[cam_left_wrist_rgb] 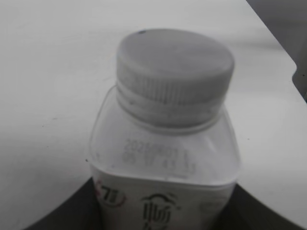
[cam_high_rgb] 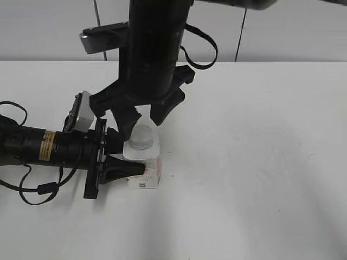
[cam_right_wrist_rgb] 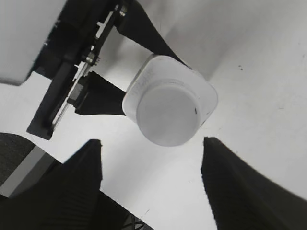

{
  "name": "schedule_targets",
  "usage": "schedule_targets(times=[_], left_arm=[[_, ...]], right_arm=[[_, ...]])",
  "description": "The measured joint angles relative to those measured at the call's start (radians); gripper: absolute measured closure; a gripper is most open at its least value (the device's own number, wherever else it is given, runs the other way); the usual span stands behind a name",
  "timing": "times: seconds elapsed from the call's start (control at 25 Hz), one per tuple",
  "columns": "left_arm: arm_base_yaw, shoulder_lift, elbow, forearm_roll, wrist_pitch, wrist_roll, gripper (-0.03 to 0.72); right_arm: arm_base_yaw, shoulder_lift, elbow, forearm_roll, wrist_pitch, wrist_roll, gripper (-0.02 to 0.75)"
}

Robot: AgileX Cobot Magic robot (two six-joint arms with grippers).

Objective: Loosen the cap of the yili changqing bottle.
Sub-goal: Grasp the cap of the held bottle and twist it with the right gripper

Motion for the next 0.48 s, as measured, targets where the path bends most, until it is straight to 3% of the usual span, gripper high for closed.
schedule_targets(times=[0.16,0.48], left_arm=[[0.0,0.0,0.0,0.001,0.0,0.0,0.354],[0.0,0.0,0.0,0.001,0.0,0.0,0.354]], right_arm=[[0.0,0.005,0.0,-0.029,0.0,0.001,0.18],[0.0,0.025,-0.007,-0.055,0.001,0.015,0.172]])
